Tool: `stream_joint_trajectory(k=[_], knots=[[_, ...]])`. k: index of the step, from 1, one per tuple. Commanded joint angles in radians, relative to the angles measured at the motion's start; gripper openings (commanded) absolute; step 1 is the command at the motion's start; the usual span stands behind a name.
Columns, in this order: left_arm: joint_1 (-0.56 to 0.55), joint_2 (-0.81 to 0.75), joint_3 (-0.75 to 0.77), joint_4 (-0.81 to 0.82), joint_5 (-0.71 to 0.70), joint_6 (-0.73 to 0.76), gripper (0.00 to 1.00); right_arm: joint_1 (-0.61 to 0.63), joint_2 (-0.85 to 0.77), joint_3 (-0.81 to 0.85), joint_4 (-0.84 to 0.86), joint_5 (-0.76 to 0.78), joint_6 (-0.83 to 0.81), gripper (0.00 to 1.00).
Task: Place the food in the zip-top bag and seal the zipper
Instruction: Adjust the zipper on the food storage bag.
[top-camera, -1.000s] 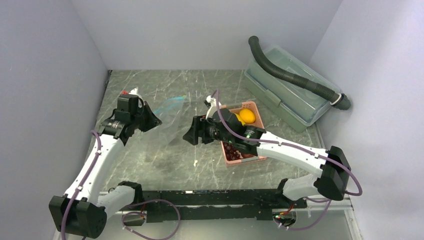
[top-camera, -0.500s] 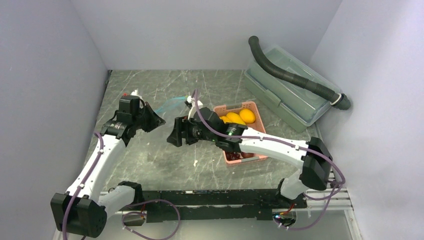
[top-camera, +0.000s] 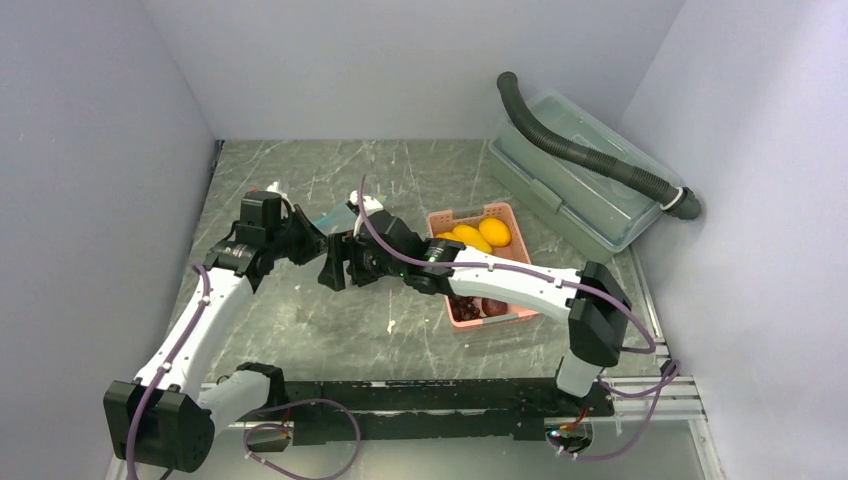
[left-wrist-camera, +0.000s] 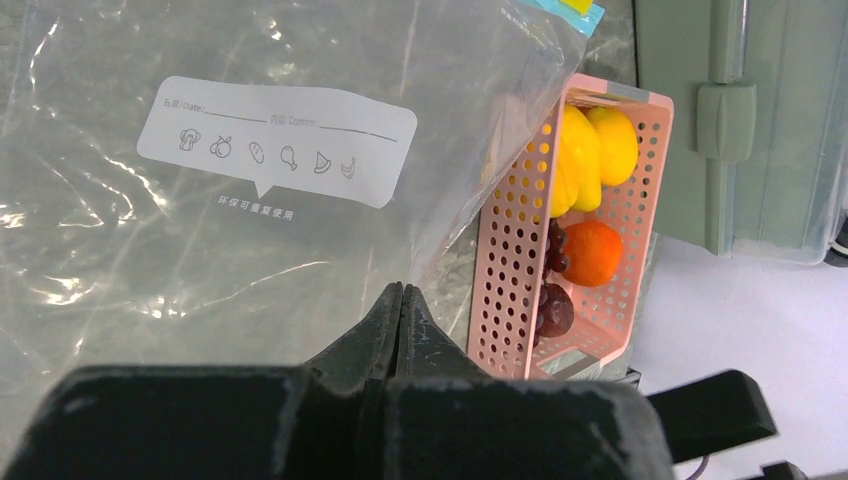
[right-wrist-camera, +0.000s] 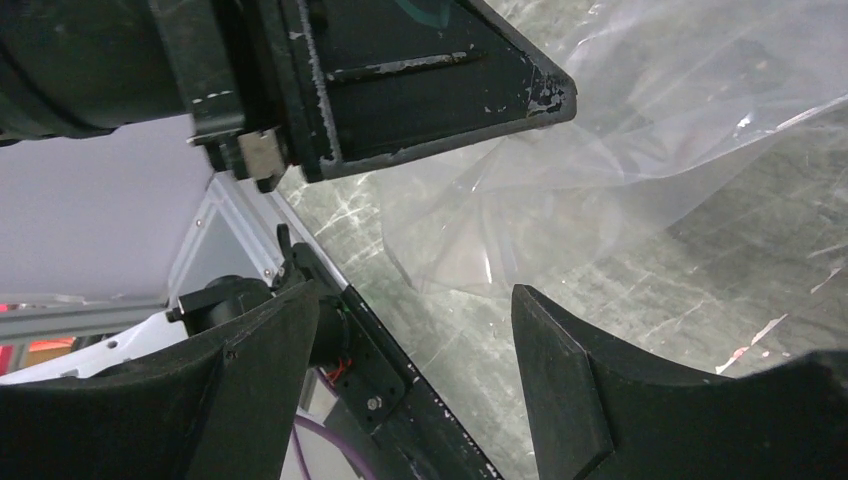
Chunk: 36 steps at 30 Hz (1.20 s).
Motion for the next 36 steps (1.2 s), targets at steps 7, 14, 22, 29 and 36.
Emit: stream_joint_trajectory(k=[7,14,22,29,36], knots=[[0.001,-0.040,-0.002,0.023,0.052,0.016,0.00,0.005,0.068,0.103,-0.028,0.043,-0.017,0.73],[0.001,-0.052,-0.002,0.009,0.065,0.028,0.00,0.005,0.107,0.147,-0.056,0.065,-0.017,0.67],[0.001,-0.072,-0.006,-0.004,0.070,0.040,0.00,0.004,0.123,0.157,-0.076,0.099,-0.019,0.39],[0.001,-0.086,-0.013,-0.015,0.071,0.051,0.00,0.004,0.116,0.141,-0.074,0.112,-0.038,0.01],[0.001,-0.080,-0.004,-0.021,0.107,0.075,0.05,0.004,0.089,0.100,-0.070,0.102,-0.109,0.00]])
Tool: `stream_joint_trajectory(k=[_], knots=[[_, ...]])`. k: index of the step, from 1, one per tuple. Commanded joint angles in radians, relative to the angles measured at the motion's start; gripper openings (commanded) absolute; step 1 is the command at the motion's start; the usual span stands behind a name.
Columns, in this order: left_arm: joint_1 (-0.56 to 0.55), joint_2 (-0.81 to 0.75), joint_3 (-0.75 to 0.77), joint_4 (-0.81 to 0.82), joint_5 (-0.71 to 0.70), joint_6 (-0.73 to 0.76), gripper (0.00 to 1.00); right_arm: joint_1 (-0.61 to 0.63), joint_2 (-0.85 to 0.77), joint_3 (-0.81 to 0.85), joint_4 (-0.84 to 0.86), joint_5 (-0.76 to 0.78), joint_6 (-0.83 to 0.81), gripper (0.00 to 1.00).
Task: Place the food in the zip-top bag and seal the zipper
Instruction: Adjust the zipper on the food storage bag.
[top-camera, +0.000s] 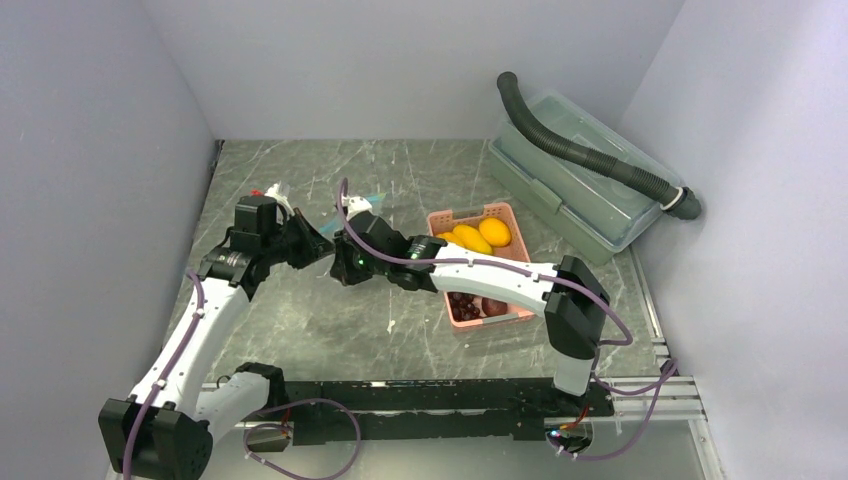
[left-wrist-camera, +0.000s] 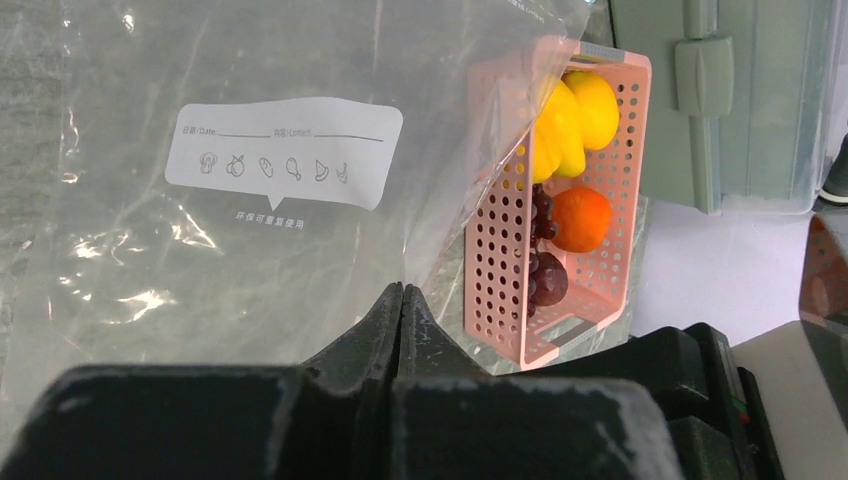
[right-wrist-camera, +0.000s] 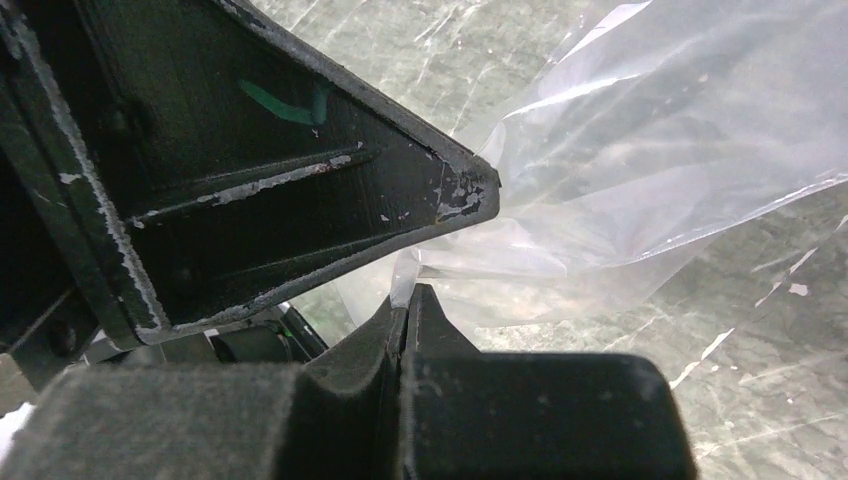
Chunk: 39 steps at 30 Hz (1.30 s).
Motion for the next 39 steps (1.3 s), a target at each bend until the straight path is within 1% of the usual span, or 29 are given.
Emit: stream_joint_trajectory(k=[1,5,8,11,18,29,39], knots=[[0.001,-0.013,0.012,-0.008,0.040,0.039,0.09,0.002,-0.041,-0.023,0.012,0.020,-0.070,0.00],[0.001,-0.011,0.030,-0.021,0.027,0.053,0.32,0.002,-0.087,-0.085,0.024,0.025,-0.116,0.00],[0.001,-0.013,0.050,-0.032,0.005,0.070,0.44,0.002,-0.124,-0.138,0.037,0.022,-0.159,0.00],[0.001,-0.004,0.069,-0.045,-0.005,0.087,0.50,0.002,-0.163,-0.192,0.051,0.014,-0.208,0.00],[0.001,0.034,0.123,-0.089,-0.016,0.146,0.58,0.001,-0.267,-0.288,0.070,-0.053,-0.308,0.00],[0.003,0.059,0.198,-0.132,0.012,0.232,0.65,-0.004,-0.486,-0.403,0.078,-0.265,-0.506,0.00],[0.012,0.073,0.226,-0.141,0.083,0.293,0.67,-0.004,-0.642,-0.457,-0.034,-0.378,-0.657,0.00]])
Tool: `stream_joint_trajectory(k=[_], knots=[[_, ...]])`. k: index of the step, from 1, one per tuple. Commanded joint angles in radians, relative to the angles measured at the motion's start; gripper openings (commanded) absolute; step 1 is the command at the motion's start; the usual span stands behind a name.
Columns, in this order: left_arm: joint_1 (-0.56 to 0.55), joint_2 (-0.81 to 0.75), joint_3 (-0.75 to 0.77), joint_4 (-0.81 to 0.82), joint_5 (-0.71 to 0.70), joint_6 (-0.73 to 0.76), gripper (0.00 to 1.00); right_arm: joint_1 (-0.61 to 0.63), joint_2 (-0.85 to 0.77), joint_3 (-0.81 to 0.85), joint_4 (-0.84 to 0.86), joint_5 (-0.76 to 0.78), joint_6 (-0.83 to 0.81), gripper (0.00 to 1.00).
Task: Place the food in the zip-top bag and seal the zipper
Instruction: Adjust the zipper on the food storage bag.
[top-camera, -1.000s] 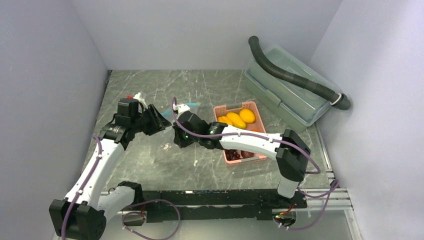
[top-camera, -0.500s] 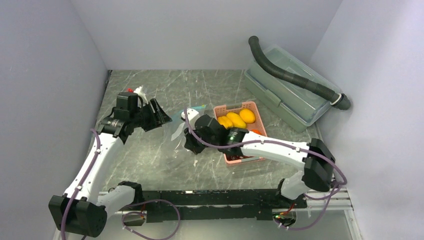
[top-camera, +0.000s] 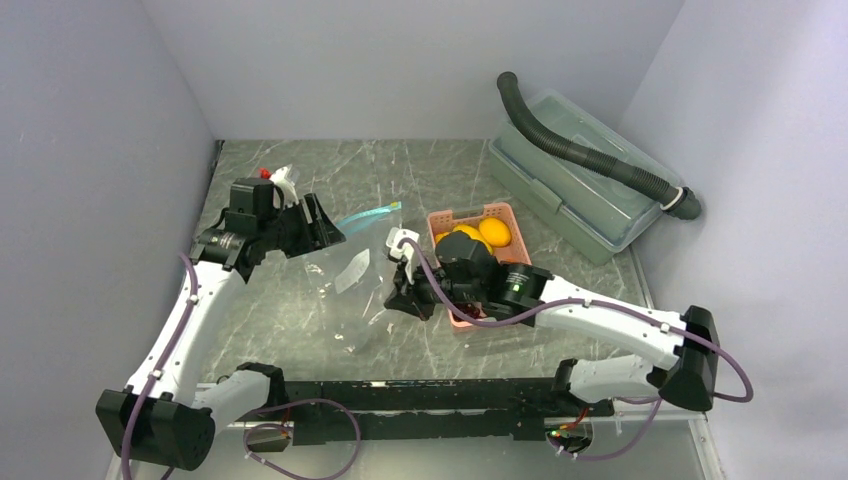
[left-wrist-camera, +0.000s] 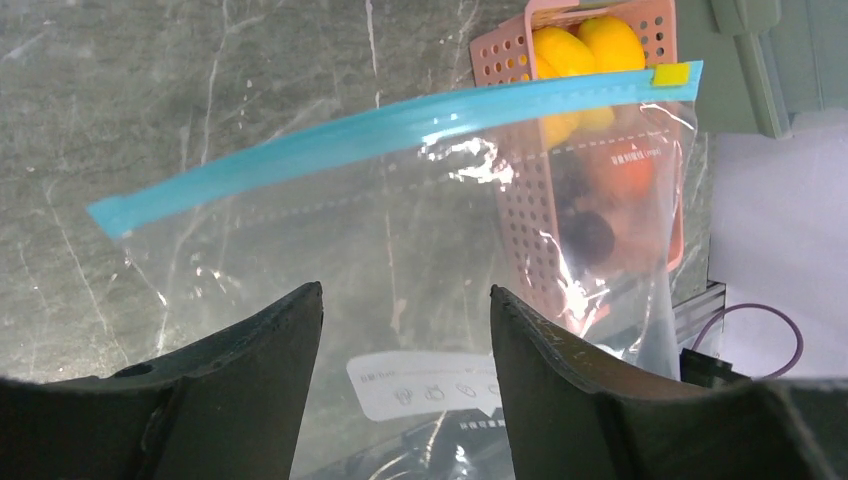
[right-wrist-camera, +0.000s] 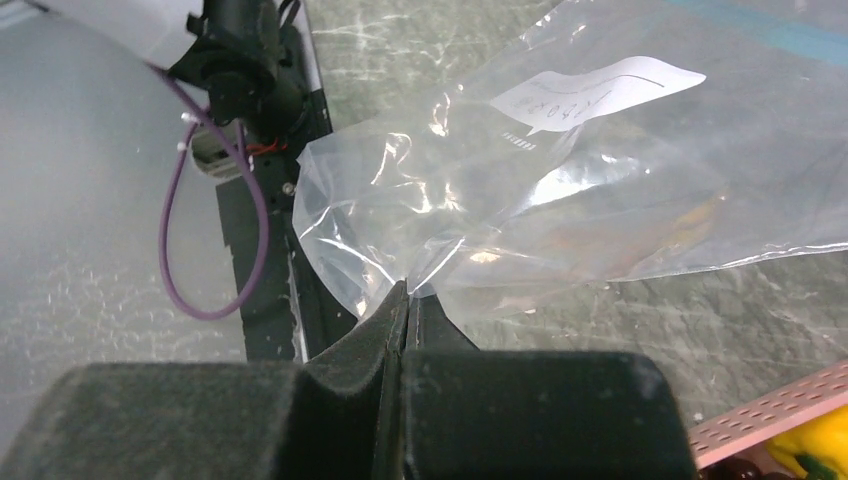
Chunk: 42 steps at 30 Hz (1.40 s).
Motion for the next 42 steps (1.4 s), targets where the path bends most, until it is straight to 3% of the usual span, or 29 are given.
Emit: stream_joint_trajectory(k=[1,15,18,34,42], knots=[[0.009,0.000,0.045,0.016,0.063,0.048,0.67,-0.002,-0.081,-0.019,-0.048,-0.077,-0.118,0.00],[0.080,-0.035,0.067,0.014,0.279,0.148,0.72,-0.002,-0.220,-0.036,-0.174,-0.226,-0.226,0.00],[0.085,-0.045,0.062,0.028,0.332,0.162,0.80,-0.002,-0.233,-0.026,-0.210,-0.232,-0.232,0.00],[0.087,-0.059,0.013,0.107,0.583,0.141,0.80,0.000,-0.443,-0.081,-0.180,-0.399,-0.225,0.00],[0.086,-0.042,0.020,0.143,0.717,0.108,0.80,0.000,-0.447,-0.054,-0.210,-0.431,-0.240,0.00]])
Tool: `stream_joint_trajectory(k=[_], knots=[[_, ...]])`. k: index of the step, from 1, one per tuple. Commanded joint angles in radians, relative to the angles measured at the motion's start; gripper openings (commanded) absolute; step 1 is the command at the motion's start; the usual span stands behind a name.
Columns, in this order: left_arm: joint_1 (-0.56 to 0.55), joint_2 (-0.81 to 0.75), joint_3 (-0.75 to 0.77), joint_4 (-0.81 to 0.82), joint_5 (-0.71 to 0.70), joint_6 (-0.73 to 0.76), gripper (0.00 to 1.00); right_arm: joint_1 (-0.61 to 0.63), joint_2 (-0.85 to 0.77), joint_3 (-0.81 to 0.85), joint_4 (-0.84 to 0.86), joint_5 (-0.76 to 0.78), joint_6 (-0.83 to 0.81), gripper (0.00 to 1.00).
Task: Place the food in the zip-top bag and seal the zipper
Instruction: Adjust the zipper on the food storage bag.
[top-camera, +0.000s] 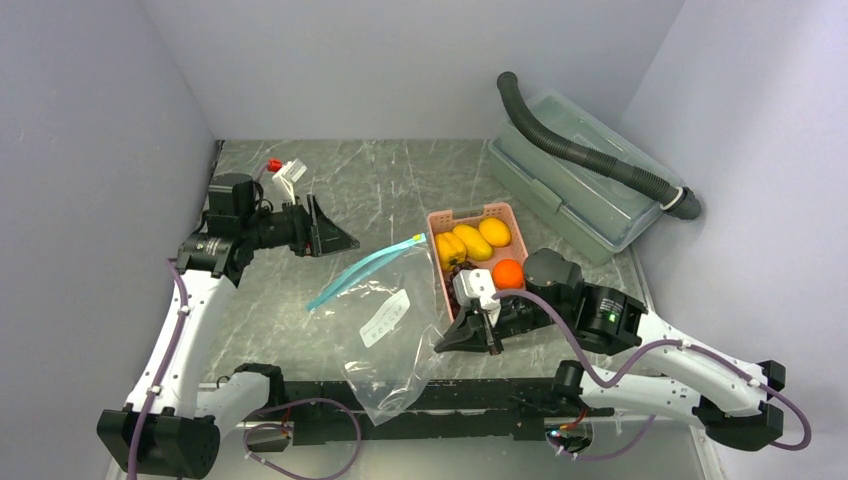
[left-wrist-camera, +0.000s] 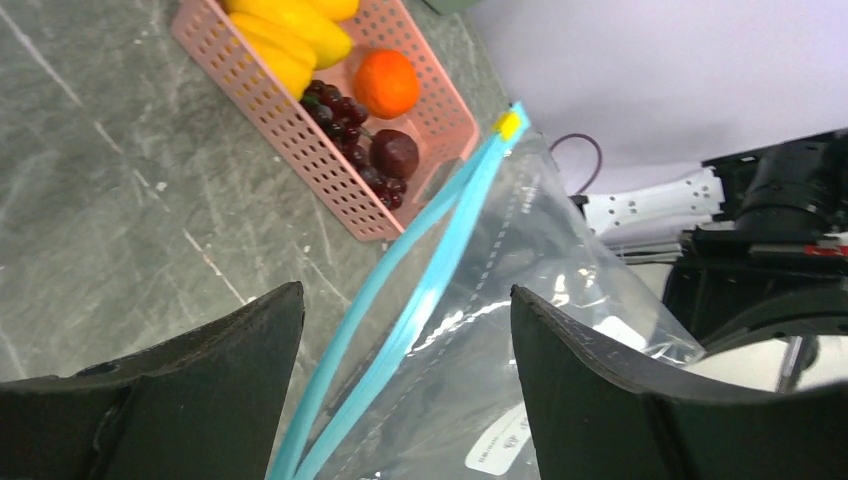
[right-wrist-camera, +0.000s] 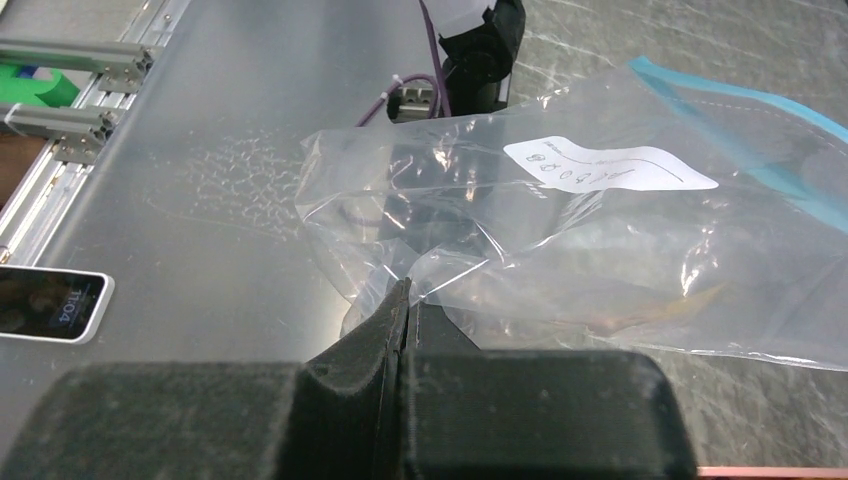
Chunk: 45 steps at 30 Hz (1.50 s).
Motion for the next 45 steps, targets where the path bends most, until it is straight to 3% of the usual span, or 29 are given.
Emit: stream_joint_trajectory(k=[1,17,29,39,45], knots=[[0.003,0.009,0.007,0.061,0.141,-0.020,0.80,0.000,0.004,0.027,0.023,-0.048,-0.028,0.00],[-0.034,0.035,-0.023,0.038,0.197,-0.006,0.80,0.000,-0.016,0.072,0.032,-0.114,-0.050,0.00],[-0.158,0.063,0.000,0.007,0.241,0.036,0.77,-0.001,-0.022,0.093,0.032,-0.107,-0.089,0.00],[-0.192,0.042,-0.026,0.094,0.339,-0.012,0.67,0.000,-0.056,0.075,0.024,-0.079,-0.105,0.00],[-0.194,0.031,-0.039,0.141,0.377,-0.044,0.51,0.000,-0.078,0.051,0.024,-0.053,-0.101,0.00]])
